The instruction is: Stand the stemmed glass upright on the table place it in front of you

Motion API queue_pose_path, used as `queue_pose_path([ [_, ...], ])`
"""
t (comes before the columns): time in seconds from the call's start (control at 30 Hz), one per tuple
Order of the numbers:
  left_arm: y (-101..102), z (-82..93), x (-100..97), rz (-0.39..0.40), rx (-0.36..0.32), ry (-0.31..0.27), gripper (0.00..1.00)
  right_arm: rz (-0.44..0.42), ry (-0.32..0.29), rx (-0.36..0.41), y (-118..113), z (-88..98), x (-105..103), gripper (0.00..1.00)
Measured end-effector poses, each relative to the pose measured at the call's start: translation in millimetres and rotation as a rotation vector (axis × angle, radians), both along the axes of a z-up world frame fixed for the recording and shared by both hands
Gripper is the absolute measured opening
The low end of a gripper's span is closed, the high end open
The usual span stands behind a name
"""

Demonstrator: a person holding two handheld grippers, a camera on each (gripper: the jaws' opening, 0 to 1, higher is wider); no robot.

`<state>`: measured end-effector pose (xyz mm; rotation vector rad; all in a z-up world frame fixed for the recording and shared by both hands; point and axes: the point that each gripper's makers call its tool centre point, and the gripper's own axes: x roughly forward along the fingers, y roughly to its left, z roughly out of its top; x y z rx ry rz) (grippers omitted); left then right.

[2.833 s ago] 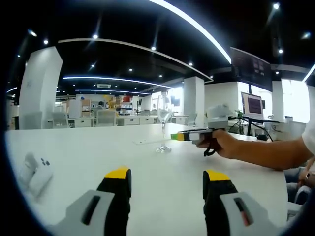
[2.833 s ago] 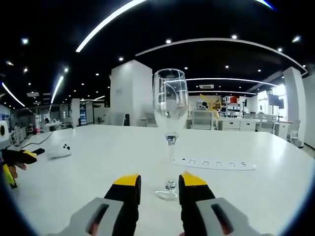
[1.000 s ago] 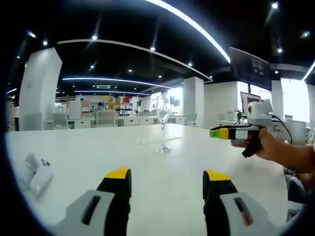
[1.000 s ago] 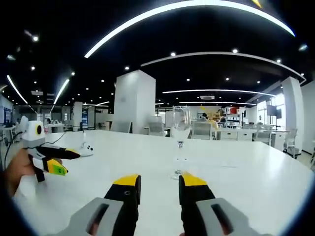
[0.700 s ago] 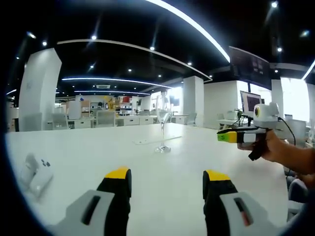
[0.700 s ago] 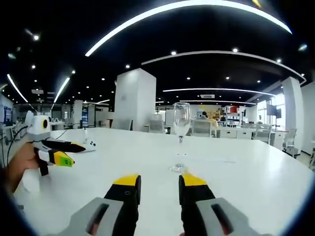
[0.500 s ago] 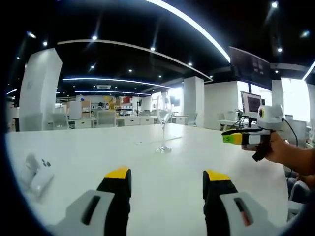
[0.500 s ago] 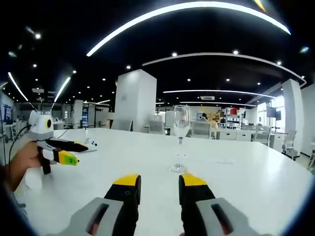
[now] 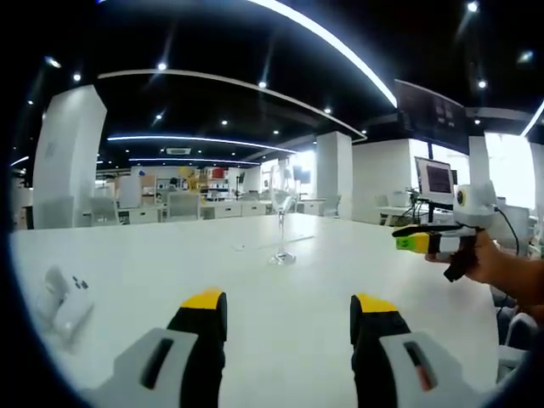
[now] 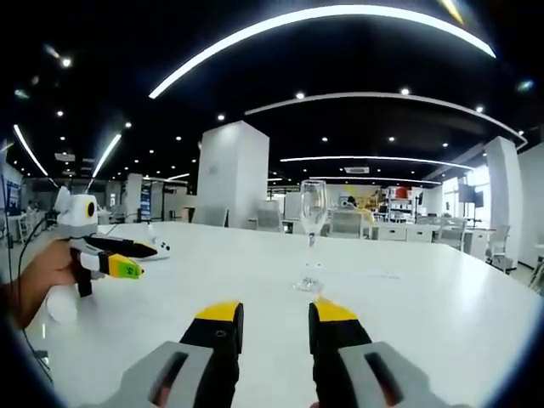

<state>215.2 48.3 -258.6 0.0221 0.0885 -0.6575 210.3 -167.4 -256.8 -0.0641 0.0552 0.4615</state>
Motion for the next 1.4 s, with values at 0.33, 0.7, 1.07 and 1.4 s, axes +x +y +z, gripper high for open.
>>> queue_pose_path([
  [0.33, 1, -0.7, 1.5, 0.005, 0.002, 0.003, 0.58, -0.006, 0.000, 0.014, -4, -1.2, -2, 0.34],
  [0.7, -4, -5.9, 0.7, -0.021, 0.026, 0.013, 0.58, -0.029, -0.046, 0.048, -7, -4.0, -7, 0.33],
  [1.07, -8, -1.0, 0.1, -0.052, -0.015, 0.008, 0.59, -0.044, -0.040, 0.049, -9, -5.4, -8, 0.34],
  [1.4, -3, -2.7, 3.6, -0.030, -0.015, 0.018, 0.59, -0.034, -0.045, 0.013, -3, -5.7, -9, 0.34],
])
